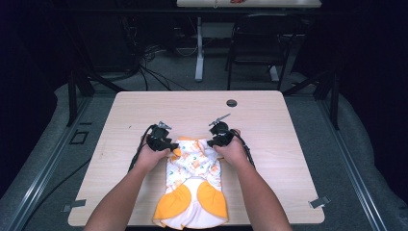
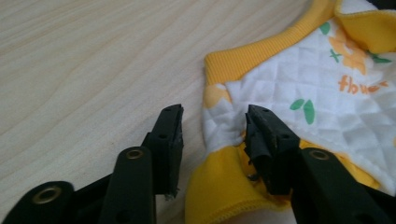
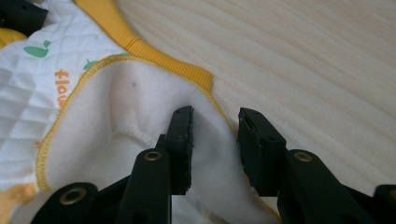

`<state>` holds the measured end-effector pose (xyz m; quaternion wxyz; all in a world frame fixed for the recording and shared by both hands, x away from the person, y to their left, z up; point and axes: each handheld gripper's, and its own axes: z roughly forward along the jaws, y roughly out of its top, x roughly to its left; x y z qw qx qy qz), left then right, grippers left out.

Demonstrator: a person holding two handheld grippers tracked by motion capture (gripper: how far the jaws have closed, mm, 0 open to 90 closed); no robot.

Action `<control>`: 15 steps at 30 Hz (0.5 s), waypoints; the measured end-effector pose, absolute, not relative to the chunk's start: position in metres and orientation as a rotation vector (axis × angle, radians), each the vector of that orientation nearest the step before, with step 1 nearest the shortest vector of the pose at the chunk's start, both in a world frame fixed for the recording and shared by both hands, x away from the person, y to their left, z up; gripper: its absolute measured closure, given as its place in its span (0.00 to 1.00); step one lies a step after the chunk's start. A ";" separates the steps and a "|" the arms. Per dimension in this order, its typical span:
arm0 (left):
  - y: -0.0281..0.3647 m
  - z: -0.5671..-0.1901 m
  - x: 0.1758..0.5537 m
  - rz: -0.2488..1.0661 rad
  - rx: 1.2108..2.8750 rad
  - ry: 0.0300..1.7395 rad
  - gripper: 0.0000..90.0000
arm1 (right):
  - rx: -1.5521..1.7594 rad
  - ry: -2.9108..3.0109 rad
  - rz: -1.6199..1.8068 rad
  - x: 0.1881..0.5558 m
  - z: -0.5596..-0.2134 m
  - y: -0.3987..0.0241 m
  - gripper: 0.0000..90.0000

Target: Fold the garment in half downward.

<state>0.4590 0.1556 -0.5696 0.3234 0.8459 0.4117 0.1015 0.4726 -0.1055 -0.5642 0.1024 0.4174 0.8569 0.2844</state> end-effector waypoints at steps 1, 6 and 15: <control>0.156 -0.570 0.459 0.255 2.217 1.071 0.76 | 1.235 2.526 0.846 0.472 -0.564 -0.105 0.75; 0.155 -0.570 0.459 0.229 2.217 1.063 0.88 | 1.243 2.548 0.855 0.471 -0.564 -0.104 0.87; 0.153 -0.568 0.460 0.211 2.229 1.079 0.93 | 1.190 2.572 0.809 0.468 -0.560 -0.099 0.96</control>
